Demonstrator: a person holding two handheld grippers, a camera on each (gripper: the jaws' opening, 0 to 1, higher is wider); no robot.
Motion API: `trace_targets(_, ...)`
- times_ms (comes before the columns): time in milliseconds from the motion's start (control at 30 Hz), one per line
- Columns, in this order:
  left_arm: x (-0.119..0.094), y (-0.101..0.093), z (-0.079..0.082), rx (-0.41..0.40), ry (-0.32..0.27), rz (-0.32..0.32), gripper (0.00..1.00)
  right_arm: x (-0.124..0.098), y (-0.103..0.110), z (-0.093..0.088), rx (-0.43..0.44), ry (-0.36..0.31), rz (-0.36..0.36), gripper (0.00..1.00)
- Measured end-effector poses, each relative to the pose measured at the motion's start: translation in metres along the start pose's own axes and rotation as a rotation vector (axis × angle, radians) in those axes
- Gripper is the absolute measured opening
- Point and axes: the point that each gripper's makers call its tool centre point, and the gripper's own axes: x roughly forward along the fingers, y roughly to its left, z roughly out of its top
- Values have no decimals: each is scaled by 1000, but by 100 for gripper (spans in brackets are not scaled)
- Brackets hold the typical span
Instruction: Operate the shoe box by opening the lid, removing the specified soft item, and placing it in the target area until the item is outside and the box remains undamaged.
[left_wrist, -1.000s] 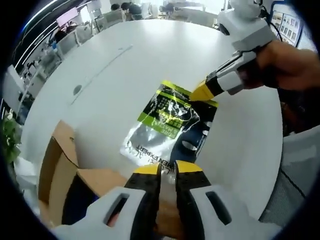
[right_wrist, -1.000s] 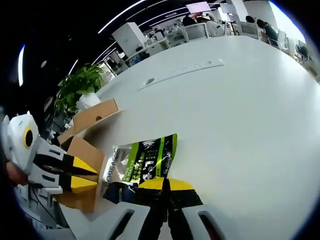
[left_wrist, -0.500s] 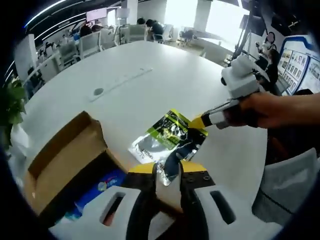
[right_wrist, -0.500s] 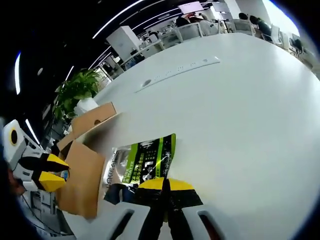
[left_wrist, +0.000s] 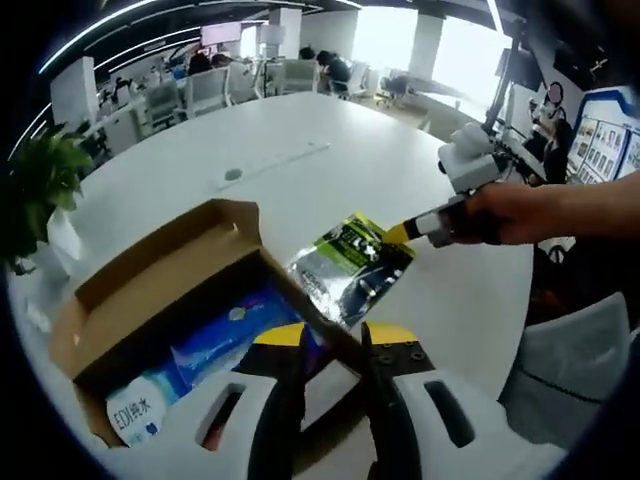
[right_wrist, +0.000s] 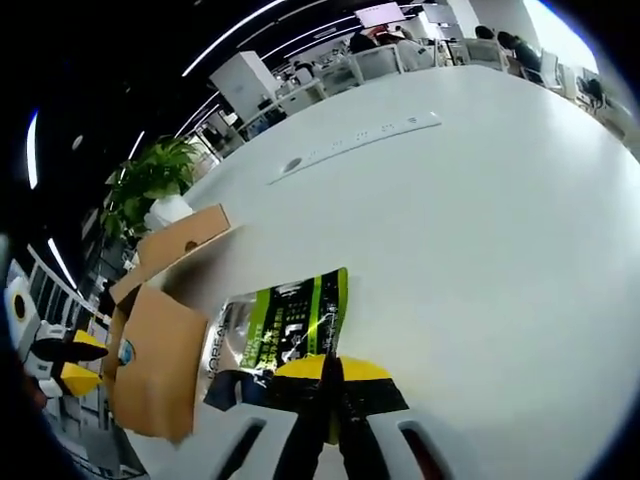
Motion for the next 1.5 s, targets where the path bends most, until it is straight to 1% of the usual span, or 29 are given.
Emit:
trace_targets(100,-9,5,-9,-20,3,17,21,-1,0,-2,-9,9,-6,0)
trace_targets(300,-27,12,-23,-68,-7,42,21,-12,-3,0,-24,3,-20,7)
trace_targets(400,-35,15,-26,-81,-22,53,21,-19,-4,2,-29,-6,-24,10)
trace_targets(533,-44,21,-30,-122,-47,56,22,-33,0,6,-48,-33,-18,12)
trace_targets(667,-55,27,-29,-151,-76,64,23,-44,4,8,-68,-52,-16,17)
trace_targets(833,-70,38,-29,-169,-106,83,23,-56,13,11,-89,-74,-6,20)
trace_targets(967,-80,45,-31,-175,-119,95,24,-63,19,12,-104,-87,-2,21)
trace_targets(1200,-98,61,-41,-210,-143,126,24,-73,32,11,-135,-103,14,24)
trace_targets(1333,-106,69,-46,-222,-151,138,24,-77,43,6,-164,-100,30,26)
trace_targets(1500,-117,77,-51,-243,-164,152,25,-81,59,5,-169,-111,56,29)
